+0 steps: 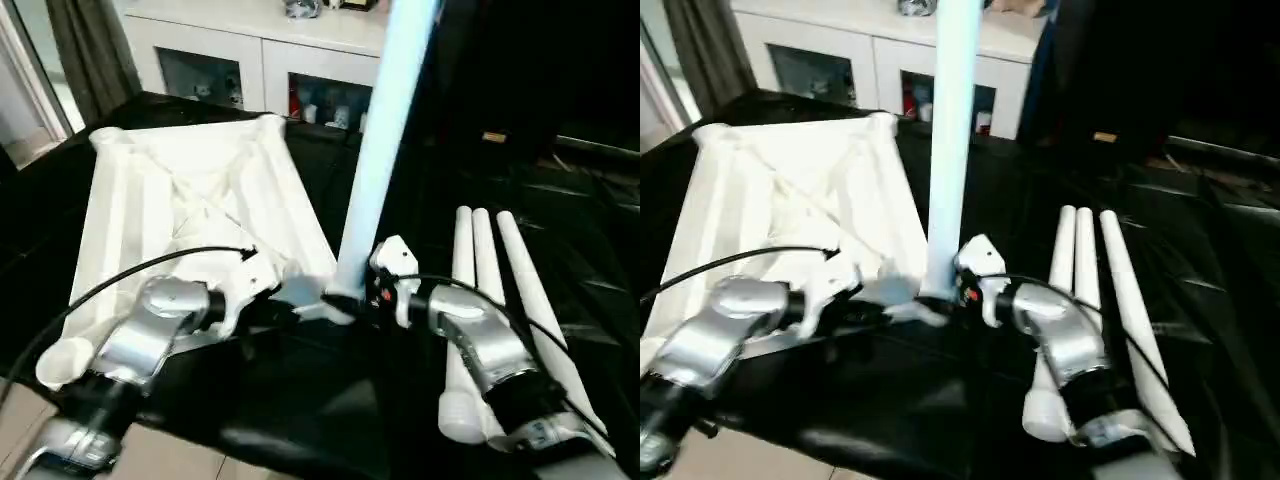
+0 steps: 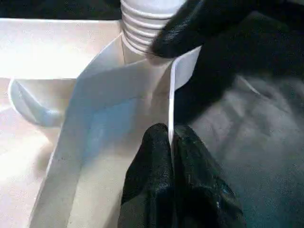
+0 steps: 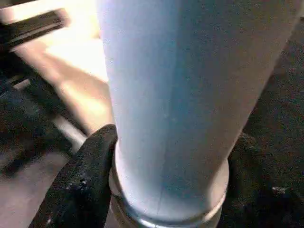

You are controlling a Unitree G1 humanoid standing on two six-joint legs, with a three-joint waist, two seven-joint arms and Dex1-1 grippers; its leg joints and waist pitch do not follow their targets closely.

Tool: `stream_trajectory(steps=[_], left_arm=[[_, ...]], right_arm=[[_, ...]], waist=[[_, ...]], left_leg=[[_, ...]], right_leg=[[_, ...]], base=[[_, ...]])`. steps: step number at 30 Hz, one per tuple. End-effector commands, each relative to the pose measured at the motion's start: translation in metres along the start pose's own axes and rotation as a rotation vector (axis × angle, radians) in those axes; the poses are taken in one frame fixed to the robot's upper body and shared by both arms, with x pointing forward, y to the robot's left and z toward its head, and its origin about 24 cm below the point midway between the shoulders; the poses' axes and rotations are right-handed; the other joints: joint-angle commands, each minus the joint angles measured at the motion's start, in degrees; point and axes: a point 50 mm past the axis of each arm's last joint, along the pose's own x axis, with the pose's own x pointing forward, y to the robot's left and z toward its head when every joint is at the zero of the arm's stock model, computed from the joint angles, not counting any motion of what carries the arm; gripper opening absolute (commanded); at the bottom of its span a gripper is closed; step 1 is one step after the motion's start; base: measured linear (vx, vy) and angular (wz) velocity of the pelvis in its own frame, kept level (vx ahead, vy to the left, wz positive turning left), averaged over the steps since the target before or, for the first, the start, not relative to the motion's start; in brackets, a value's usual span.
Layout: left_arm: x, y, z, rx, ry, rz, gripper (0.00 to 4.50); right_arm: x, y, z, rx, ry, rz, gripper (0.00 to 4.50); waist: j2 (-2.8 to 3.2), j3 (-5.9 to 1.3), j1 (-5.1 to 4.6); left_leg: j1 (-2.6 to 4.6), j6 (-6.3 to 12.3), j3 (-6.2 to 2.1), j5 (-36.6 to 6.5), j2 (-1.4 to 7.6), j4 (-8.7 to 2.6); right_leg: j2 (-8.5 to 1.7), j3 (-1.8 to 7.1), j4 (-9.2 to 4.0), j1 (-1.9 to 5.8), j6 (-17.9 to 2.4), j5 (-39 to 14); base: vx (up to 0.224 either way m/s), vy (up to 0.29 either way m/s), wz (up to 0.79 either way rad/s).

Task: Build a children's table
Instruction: Rotate leg to tighten

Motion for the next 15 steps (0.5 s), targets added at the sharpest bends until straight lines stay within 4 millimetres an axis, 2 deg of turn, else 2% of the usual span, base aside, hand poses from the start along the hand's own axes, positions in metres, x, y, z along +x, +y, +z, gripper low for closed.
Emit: stream_trajectory(steps=[1,3,6,9,12,15], left_arm=[[0.011,0.004,-0.003,-0.068,-0.008,0.096,0.0],[0.017,0.007,0.0,-0.091,-0.011,0.146,0.0],[0.027,0.01,0.004,-0.125,-0.01,0.213,0.0],[0.037,0.01,0.009,-0.136,-0.008,0.263,0.0],[0.04,0.007,0.012,-0.124,-0.022,0.24,0.0],[0.039,0.006,0.012,-0.11,-0.027,0.223,0.0]], right_arm=[[0.001,-0.002,-0.02,0.095,0.076,-0.127,2.72],[0.008,0.002,-0.022,0.157,0.065,-0.19,2.72],[0.018,0.01,-0.024,0.238,0.058,-0.265,2.72],[0.032,0.022,-0.024,0.282,0.065,-0.324,2.71],[0.039,0.027,-0.017,0.261,0.041,-0.302,2.71],[0.04,0.025,-0.011,0.271,0.01,-0.305,2.71]], waist=[[-0.38,-2.56,0.1],[-0.46,-2.5,0.21],[-0.42,-2.53,0.17],[-0.36,-2.62,0.17],[-0.39,-2.69,0.12],[-0.38,-2.83,0.15]], left_leg=[[-0.63,1.25,0.64,-11.85,-0.21,-3.67],[-0.49,1.32,0.55,-12.88,-0.34,-3.66],[-0.55,1.05,0.42,-13.25,-0.38,-3.73],[-0.5,1.16,0.35,-13.83,-0.42,-3.76],[-0.89,1.46,0.3,-13.77,-0.37,-3.88],[-0.98,1.74,0.3,-13.55,-0.32,-3.91]], right_leg=[[-2.75,2.27,-5.1,2.9,-6.55,-24.26],[-2.84,2.15,-5.69,2.69,-4.7,-28.24],[-2.84,2.03,-5.84,2.47,-3.58,-29.22],[-2.83,1.96,-5.87,2.33,-3.36,-28.89],[-2.86,2.02,-5.7,2.49,-3.33,-27.42],[-2.85,2.07,-5.51,2.6,-3.76,-25.79]], base=[[0.0,0.0,0.0],[0.0,0.0,0.0],[0.0,0.0,0.0],[0.0,0.0,0.0],[0.0,0.0,0.0],[0.0,0.0,0.0]])
